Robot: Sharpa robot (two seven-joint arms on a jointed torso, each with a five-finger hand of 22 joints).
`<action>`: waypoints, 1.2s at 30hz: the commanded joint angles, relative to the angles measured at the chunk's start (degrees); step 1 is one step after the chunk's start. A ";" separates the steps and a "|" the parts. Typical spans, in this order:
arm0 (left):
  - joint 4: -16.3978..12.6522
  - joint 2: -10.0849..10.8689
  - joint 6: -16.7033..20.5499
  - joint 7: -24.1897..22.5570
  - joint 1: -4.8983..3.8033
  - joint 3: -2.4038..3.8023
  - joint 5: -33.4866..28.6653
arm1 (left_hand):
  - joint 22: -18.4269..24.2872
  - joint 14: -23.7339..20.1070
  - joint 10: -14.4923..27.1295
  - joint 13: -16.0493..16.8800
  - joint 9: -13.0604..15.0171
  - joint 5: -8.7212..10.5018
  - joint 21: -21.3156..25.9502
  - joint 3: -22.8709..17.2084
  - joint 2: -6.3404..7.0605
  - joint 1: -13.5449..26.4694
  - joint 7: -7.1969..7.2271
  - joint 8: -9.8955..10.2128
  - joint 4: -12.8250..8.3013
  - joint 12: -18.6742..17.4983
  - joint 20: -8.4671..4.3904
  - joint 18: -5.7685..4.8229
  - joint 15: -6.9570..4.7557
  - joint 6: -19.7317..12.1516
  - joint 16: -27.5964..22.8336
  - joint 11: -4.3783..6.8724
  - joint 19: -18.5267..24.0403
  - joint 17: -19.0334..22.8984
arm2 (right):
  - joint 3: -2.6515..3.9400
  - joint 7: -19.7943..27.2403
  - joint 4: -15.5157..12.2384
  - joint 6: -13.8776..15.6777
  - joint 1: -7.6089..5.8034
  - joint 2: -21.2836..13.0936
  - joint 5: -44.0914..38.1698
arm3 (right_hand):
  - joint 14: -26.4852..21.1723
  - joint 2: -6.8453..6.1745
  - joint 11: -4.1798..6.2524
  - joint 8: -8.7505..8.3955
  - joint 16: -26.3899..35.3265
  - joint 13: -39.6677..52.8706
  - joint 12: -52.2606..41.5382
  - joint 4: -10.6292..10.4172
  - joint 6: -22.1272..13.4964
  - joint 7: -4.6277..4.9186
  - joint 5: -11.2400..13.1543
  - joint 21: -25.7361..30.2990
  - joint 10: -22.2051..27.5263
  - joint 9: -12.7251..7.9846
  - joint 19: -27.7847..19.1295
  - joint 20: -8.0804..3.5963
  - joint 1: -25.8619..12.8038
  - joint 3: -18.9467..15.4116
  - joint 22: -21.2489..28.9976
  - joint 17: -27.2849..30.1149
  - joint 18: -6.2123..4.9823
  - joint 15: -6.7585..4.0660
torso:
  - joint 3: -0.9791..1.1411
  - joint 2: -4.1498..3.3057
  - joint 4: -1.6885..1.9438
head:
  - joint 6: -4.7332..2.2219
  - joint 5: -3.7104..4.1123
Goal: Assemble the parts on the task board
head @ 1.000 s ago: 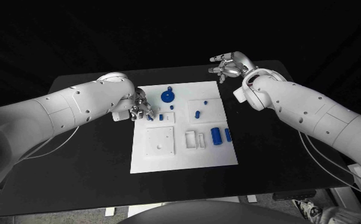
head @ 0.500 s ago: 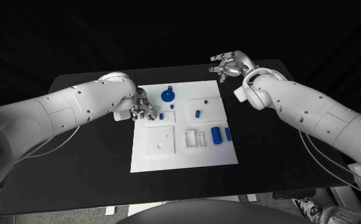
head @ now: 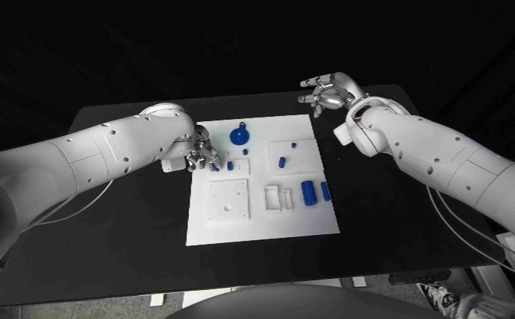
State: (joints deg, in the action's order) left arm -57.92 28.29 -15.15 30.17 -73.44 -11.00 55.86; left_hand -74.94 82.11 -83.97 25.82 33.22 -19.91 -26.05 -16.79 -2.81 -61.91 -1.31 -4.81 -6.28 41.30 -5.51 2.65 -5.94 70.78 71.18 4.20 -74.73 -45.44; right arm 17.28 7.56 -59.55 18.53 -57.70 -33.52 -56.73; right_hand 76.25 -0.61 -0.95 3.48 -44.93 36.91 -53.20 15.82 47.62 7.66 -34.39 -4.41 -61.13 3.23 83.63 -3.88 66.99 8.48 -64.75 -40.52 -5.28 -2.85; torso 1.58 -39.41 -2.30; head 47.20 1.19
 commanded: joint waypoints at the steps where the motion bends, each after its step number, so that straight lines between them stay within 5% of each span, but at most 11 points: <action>1: -0.04 0.02 -0.28 0.04 0.05 -0.02 0.87 | -1.01 0.26 -2.65 0.05 1.31 0.06 -0.05 -3.59 -1.48 -2.14 1.69 0.20 -3.34 -0.23 -0.12 0.74 -0.19 1.77 -0.35 0.24 0.13 0.05 | 0.03 0.45 -0.07 -0.57 0.03 -0.05 -0.21 | -0.03 -0.28 0.02 -0.34 0.37 -0.08 0.34 0.03 -0.16 0.12 -0.15 -0.14 -0.06 -0.08 -0.45 -0.10 -0.22 0.41 -0.06 0.08 -0.27 -0.09 | 0.04 0.05 0.04 | 0.08 -0.06; 36: -0.50 -0.17 -0.52 -0.20 0.04 -0.04 1.80 | -1.00 0.29 -2.66 0.99 3.97 -0.41 0.08 -2.18 0.12 -0.13 2.50 -0.54 -1.18 -0.47 -0.10 0.68 -0.39 3.06 -0.19 0.55 0.02 -0.37 | 0.03 0.43 -0.18 -0.50 0.07 -0.02 -0.20 | -0.01 -0.26 0.03 -0.35 0.37 -0.09 0.32 -0.04 -0.22 0.10 -0.20 -0.09 -0.06 -0.09 -0.43 -0.09 -0.47 0.31 0.03 0.09 -0.26 -0.09 | 0.10 0.01 -0.08 | -0.22 0.11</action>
State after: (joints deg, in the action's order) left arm -58.25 28.20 -15.23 30.17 -73.44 -11.01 57.33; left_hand -74.92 82.31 -83.86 26.76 34.47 -20.13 -26.05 -17.16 -2.58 -62.14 -1.52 -5.17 -5.91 41.08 -5.52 2.65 -6.14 70.99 71.18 4.33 -74.73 -45.85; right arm 17.28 7.57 -59.62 18.51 -57.65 -33.54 -56.73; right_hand 76.25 -0.61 -0.94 3.48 -44.93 36.91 -53.20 15.82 47.71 7.57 -34.39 -4.41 -61.13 3.23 83.63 -3.88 66.99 8.47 -64.74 -40.52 -5.28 -2.85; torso 1.68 -39.41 -2.36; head 47.18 1.29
